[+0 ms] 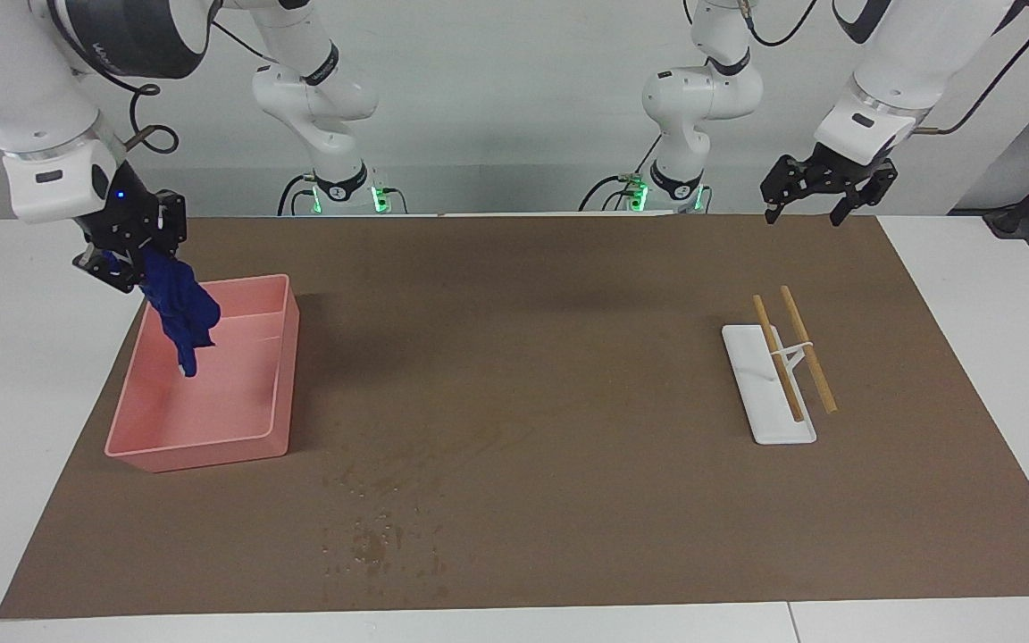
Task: Wipe water with towel using both arms
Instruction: 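Carry the towel into the pink bin and open the right gripper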
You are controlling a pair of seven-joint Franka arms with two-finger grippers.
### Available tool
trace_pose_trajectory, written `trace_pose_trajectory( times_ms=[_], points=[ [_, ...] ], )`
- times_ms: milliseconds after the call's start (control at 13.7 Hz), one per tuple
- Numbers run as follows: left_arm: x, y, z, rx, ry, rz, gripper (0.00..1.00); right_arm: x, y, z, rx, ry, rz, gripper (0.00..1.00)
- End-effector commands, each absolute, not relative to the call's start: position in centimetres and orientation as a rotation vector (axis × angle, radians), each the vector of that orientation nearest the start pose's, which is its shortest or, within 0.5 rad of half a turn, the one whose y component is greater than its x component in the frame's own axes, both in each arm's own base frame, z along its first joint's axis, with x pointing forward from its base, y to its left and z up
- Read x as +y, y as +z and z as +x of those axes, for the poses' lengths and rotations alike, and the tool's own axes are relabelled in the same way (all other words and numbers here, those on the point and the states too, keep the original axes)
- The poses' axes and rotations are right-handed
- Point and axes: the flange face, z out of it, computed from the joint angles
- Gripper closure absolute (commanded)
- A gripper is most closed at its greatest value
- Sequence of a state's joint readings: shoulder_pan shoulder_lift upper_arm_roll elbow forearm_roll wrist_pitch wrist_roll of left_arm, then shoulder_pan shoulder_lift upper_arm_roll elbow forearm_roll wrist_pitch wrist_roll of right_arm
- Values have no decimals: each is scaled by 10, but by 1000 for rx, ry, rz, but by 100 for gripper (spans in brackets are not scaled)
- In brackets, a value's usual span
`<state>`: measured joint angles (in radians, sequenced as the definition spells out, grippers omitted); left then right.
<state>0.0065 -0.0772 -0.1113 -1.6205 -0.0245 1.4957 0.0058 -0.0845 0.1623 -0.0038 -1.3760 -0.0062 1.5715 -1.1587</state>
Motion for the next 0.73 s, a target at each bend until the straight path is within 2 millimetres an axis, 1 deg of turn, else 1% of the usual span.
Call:
trace_pose_trajectory(
  times_ms=[0,146,219,292,365,657],
  points=[
    [-58,637,512,176,80,-3160,0,-65,588,574,-1752,-109,-2728,100],
    [-57,637,512,174,80,-3160,0,-68,570,559,-1754,-96,-2721,100],
    [-58,637,512,176,80,-3160,0,-68,569,558,-1754,-94,-2720,94],
    [-57,637,512,174,80,-3160,0,-68,569,558,-1752,-96,-2722,59],
    [-58,637,512,176,80,-3160,0,-66,569,558,-1756,-95,-2718,1],
    [-57,637,512,174,83,-3160,0,-63,571,559,-1765,-101,-2715,0]
  ],
)
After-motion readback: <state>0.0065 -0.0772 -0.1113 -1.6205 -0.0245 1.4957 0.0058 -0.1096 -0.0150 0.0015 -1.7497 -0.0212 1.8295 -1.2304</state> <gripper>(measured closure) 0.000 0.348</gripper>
